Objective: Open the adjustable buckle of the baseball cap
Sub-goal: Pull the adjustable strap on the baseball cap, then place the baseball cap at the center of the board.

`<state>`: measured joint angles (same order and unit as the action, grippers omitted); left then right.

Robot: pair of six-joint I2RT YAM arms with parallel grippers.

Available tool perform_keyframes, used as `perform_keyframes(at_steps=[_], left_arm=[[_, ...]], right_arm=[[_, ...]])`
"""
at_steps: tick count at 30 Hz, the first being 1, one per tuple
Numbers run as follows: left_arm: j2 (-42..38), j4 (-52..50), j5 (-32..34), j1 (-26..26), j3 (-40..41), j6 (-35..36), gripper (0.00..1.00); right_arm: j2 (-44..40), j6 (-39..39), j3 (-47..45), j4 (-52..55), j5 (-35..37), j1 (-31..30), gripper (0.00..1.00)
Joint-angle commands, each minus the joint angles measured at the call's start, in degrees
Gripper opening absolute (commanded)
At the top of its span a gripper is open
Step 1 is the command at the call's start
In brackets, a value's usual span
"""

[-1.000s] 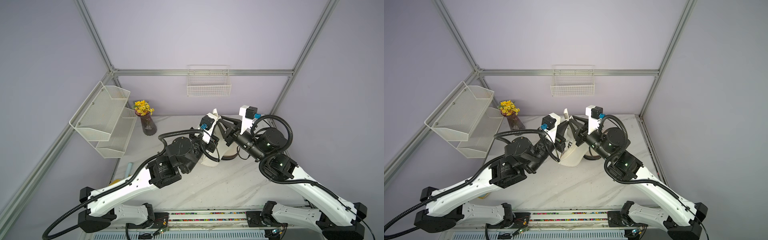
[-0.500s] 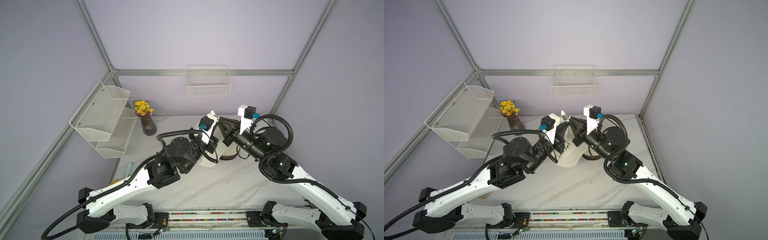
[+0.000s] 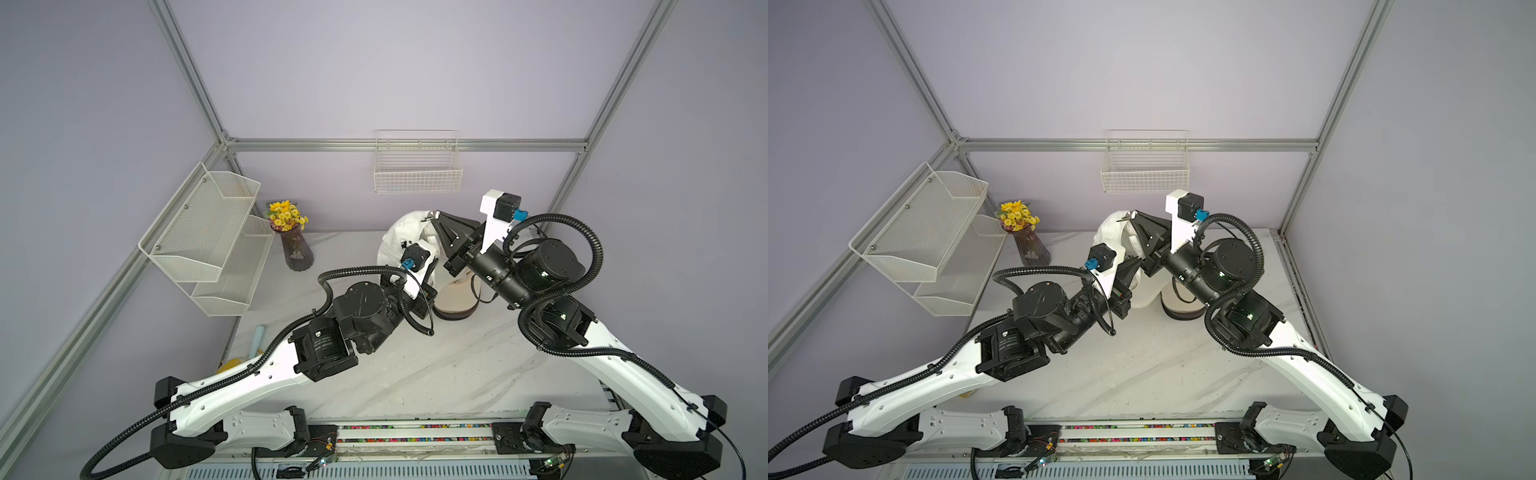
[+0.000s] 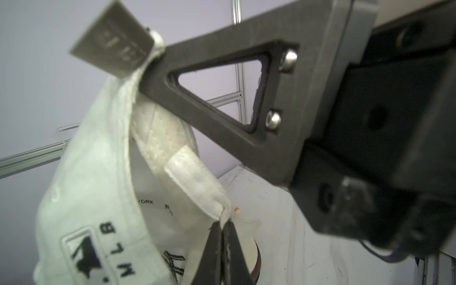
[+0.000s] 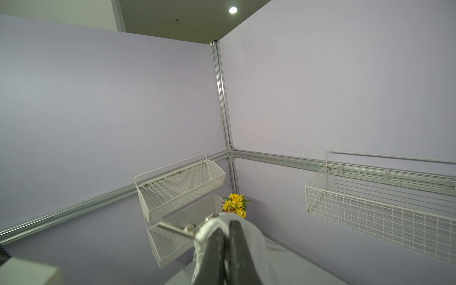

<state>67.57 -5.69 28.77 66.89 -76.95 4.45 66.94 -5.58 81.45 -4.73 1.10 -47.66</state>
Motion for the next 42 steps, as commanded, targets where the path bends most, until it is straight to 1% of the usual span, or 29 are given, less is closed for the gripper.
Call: perform_keyframes(at_steps=[1, 4, 8, 10, 11, 12, 14, 15, 17, 18, 20, 22, 27, 34, 37, 40, 42], left_arm=[[-1.6, 0.6, -0.2, 0.3, 0.3, -1.6, 0.0], [-2.4, 0.9, 0.3, 0.3, 1.2, -1.6, 0.0], [-6.1, 2.4, 3.0, 0.3, 3.9, -0.8, 0.0], [-8.1, 1.4, 6.4, 0.3, 4.6, -0.2, 0.0], [-8.7, 0.1, 9.2, 0.3, 4.5, 0.0, 0.0], [-9.2, -1.8, 11.0, 0.3, 4.2, 0.3, 0.0], [-8.7, -5.5, 14.5, -0.3, 3.7, 1.0, 0.09], [-8.3, -7.1, 17.0, -0.9, 3.7, 0.5, 0.09], [-8.4, -7.3, 19.6, -2.8, 5.3, -1.6, 0.1], [-9.1, -7.3, 19.1, -4.8, 6.5, -3.7, 0.1], [-11.1, -7.2, 15.4, -10.0, 9.8, -8.2, 0.1], [-12.2, -7.1, 13.6, -14.4, 12.1, -10.7, 0.1], [-11.9, -7.5, 13.6, -19.1, 14.0, -11.3, 0.07], [-11.7, -8.8, 12.6, -26.8, 14.7, -11.6, 0.07], [-10.4, -8.7, 9.0, -32.2, 15.2, -11.6, 0.07], [-8.1, -7.9, 3.2, -38.0, 15.6, -12.0, 0.07], [-6.0, -6.5, 0.9, -40.7, 16.3, -11.8, 0.07]], right_arm=[[0.1, 2.0, 2.4, -3.3, 0.9, -0.3, 0.0], [-0.1, 3.3, 2.9, -2.5, 2.4, -0.3, 0.0], [-2.3, 5.7, 0.2, -1.7, 9.4, -0.3, 0.0], [-2.3, 6.8, -1.5, -1.3, 11.7, -0.3, 0.0], [-1.8, 6.8, -2.1, -0.6, 12.2, -0.3, 0.0], [-0.9, 6.5, -2.3, 0.4, 12.0, -0.3, 0.0], [1.2, 5.3, -2.7, 1.7, 10.5, -0.3, 0.0], [2.5, 4.5, -2.9, 1.9, 9.6, -0.3, 0.0], [5.5, 2.8, -3.0, 1.9, 8.0, -0.3, 0.0], [7.4, 2.0, -3.0, 1.6, 7.1, -0.3, 0.0], [11.1, 0.4, -3.2, 1.1, 5.8, -0.2, 0.0], [15.1, -1.2, -3.6, -0.2, 4.5, -0.2, 0.0], [23.8, -4.5, -2.5, -2.0, 1.9, -0.2, 0.0], [35.0, -9.6, 1.9, -4.7, -2.5, -0.1, 0.0], [38.5, -10.7, 4.4, -5.2, -3.4, 0.3, 0.0], [42.2, -11.6, 6.7, -5.5, -4.6, 0.7, 0.0], [44.6, -12.5, 7.7, -5.9, -5.5, 1.2, 0.0]])
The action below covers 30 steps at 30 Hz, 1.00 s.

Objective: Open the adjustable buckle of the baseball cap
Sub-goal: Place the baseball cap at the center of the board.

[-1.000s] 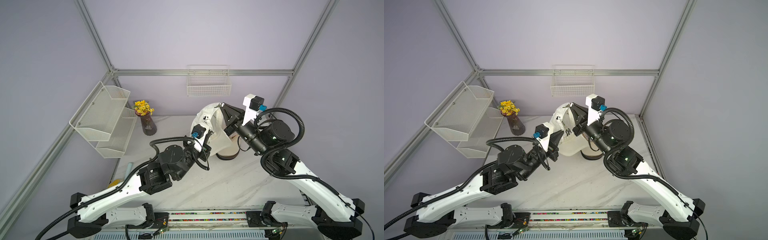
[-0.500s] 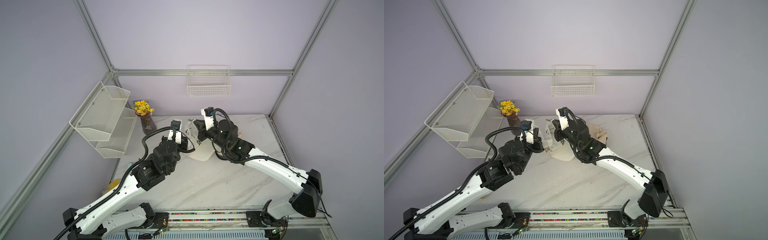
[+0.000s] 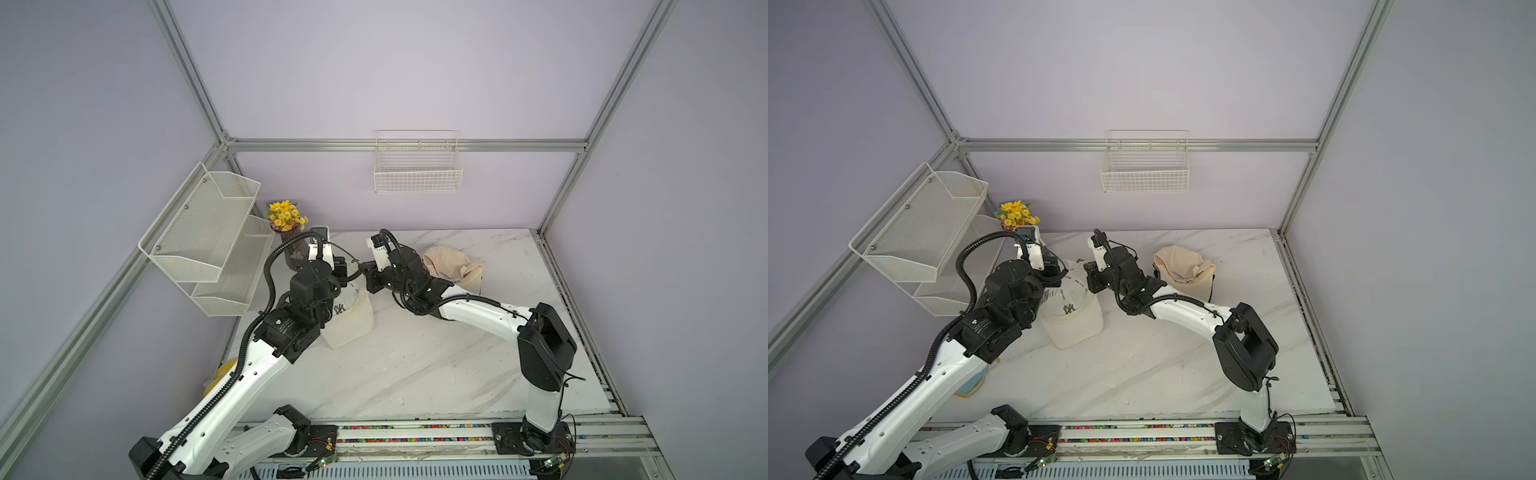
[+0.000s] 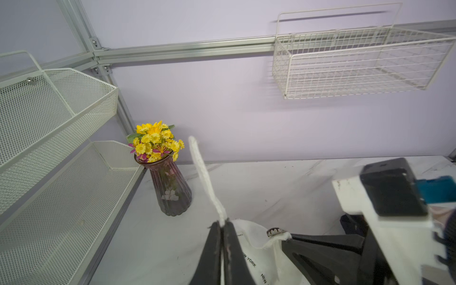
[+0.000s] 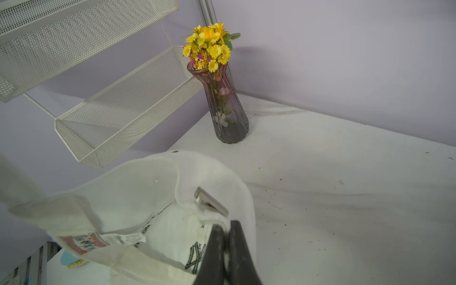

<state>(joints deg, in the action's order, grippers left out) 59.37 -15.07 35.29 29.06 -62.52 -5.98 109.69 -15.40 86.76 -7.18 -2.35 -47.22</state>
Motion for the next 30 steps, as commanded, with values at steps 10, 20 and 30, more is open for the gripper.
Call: perform_keyframes(at_steps=[10, 20, 30], left_arm=[[12.7, 8.8, -10.8, -12.5, 3.9, -1.6, 0.07], [24.9, 9.2, -14.7, -19.1, -5.6, 1.8, 0.07], [32.7, 7.0, -17.7, -21.1, -15.0, 5.0, 0.11]], right_arm=[[15.3, -4.6, 11.5, -3.7, -5.4, 4.5, 0.0], [21.5, -4.3, 20.6, -0.3, -5.8, 5.9, 0.0], [18.1, -1.3, 17.7, 2.1, -6.7, 5.9, 0.42]])
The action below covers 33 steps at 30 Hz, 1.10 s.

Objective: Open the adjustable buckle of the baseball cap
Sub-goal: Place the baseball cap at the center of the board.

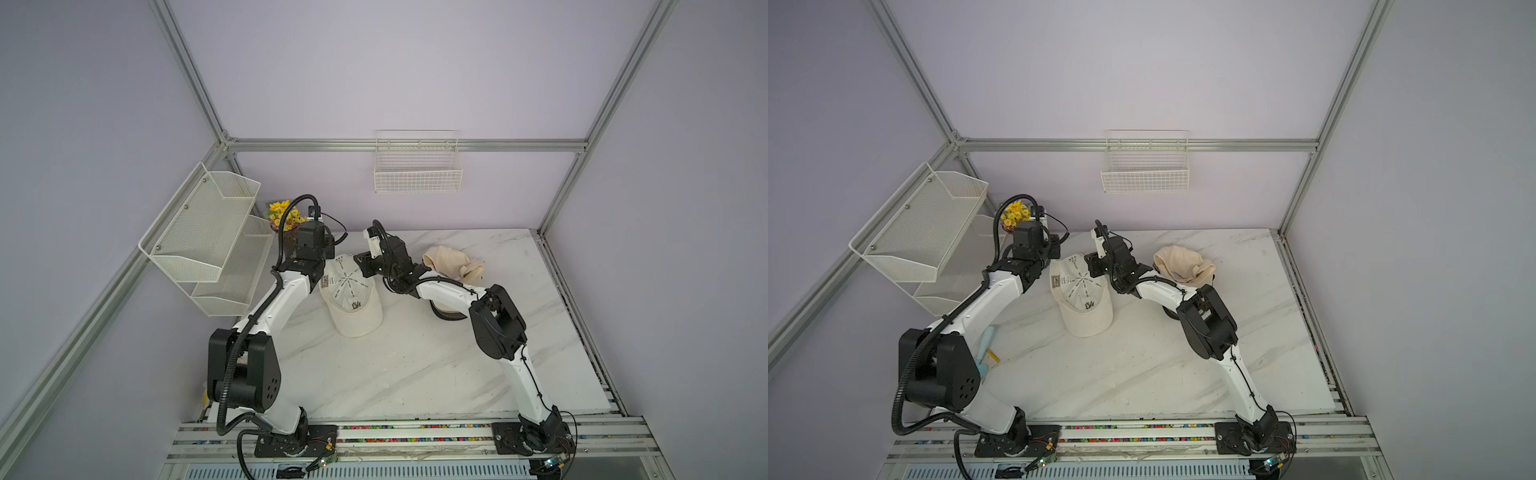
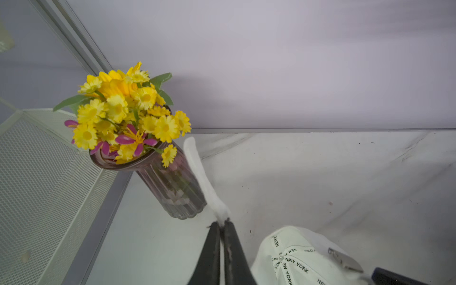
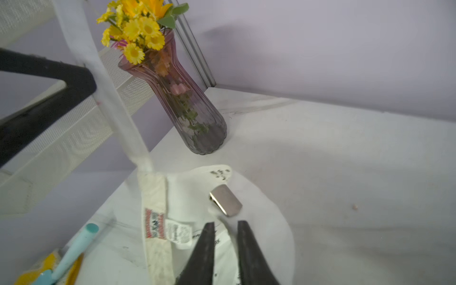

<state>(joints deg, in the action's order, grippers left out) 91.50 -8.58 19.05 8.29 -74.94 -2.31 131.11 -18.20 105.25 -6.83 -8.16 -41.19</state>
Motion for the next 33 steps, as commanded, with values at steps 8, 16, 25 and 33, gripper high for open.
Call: perform_keyframes(at_steps=[8, 16, 25, 33], left_arm=[[-2.7, 0.2, -2.3, -0.3, 0.2, -0.4, 0.83], [-13.4, -1.4, -1.0, 1.8, 1.1, 0.9, 1.0], [-8.0, -6.3, -9.8, 17.0, -6.0, 1.9, 1.0], [5.7, -4.7, -21.3, 24.4, -13.8, -0.2, 0.95]], right_arm=[[-12.2, 5.7, -6.7, 4.0, 2.4, 0.3, 0.68], [-29.7, 11.0, -14.0, 10.8, 11.2, 0.5, 0.72], [-48.4, 13.4, -25.3, 23.3, 30.2, 6.1, 0.84], [-52.2, 14.2, -31.0, 35.6, 33.7, 16.5, 0.74]])
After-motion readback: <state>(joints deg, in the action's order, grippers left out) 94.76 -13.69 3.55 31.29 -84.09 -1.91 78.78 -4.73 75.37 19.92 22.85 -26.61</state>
